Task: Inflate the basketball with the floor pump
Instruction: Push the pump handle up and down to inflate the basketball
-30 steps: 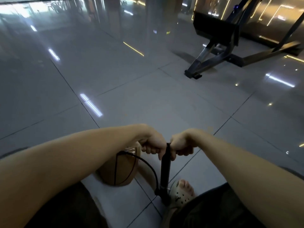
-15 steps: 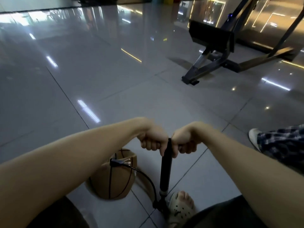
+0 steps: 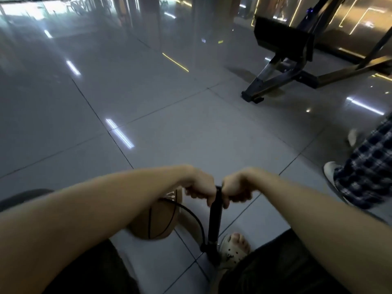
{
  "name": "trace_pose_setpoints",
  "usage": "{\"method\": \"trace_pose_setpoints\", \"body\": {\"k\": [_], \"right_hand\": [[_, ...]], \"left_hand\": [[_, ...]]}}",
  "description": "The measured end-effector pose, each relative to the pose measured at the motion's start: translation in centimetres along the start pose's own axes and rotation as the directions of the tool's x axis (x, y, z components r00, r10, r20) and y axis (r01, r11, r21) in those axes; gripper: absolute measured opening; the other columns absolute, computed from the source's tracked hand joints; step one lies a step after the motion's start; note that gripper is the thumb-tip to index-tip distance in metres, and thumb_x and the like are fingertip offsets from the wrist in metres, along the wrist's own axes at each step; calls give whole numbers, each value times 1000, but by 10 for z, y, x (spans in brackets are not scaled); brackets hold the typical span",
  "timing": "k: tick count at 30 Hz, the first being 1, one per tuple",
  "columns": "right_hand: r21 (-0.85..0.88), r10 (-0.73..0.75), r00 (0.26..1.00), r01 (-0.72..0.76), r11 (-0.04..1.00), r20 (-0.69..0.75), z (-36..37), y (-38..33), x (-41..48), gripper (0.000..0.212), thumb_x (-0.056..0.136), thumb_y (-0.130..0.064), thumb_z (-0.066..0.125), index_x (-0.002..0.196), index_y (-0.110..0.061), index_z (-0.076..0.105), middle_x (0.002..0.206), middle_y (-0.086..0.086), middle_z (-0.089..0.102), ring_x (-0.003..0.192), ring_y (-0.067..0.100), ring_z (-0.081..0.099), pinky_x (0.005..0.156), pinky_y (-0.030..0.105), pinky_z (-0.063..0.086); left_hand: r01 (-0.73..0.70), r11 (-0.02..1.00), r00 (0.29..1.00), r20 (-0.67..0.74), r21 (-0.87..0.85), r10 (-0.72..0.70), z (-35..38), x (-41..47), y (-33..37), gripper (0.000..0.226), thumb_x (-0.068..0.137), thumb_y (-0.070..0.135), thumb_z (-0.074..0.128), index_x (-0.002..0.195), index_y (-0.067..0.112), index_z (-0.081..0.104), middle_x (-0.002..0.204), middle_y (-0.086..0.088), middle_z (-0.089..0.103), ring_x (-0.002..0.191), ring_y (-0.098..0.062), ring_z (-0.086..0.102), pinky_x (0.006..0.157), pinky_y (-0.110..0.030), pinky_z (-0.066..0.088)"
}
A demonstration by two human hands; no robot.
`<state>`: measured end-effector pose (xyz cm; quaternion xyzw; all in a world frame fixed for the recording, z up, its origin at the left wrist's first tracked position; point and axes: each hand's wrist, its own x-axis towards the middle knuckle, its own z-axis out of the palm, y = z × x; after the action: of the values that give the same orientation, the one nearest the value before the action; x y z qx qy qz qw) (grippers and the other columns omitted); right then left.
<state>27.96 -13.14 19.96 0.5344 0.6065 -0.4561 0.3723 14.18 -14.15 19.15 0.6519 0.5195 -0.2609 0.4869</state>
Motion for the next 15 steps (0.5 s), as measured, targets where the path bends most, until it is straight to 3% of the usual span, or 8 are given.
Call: {"method": "trace_pose_setpoints", "body": {"k": [3, 7, 11, 15], "right_hand": [[12, -49, 998, 50, 999, -50, -46, -15, -51, 24, 88, -9, 65, 71, -15, 49, 54, 0, 29, 46, 15, 22, 48, 24, 17], [63, -99, 991, 105, 992, -94, -93, -26, -109, 43, 87, -9, 64, 58, -22, 35, 58, 0, 23, 51, 16, 15, 51, 28, 12], [21, -56, 996, 57, 998, -74, -66, -14, -66, 43, 84, -6, 64, 58, -22, 33, 56, 0, 24, 50, 16, 16, 52, 28, 12], [-6, -29, 996, 28, 1000, -84, -25, 3, -4, 26, 83, -4, 63, 70, -14, 44, 54, 1, 29, 48, 17, 21, 53, 29, 17]], "left_hand": [[-69, 996, 995, -78, -58, 64, -48, -47, 10, 30, 88, 13, 72, 67, 16, 51, 53, 2, 37, 45, -15, 29, 48, -25, 21], [-101, 991, 992, -84, -92, 94, -104, -93, 23, 35, 91, 12, 67, 67, 21, 44, 57, 2, 28, 49, -15, 20, 49, -27, 14], [-41, 999, 999, -27, -8, 40, -78, -57, 18, 26, 90, 10, 67, 70, 16, 51, 54, 2, 32, 47, -15, 24, 50, -28, 17], [10, 991, 999, -49, 132, -4, -31, -3, 13, 13, 87, 11, 64, 78, 10, 54, 58, -2, 39, 48, -18, 30, 50, -29, 26]]}}
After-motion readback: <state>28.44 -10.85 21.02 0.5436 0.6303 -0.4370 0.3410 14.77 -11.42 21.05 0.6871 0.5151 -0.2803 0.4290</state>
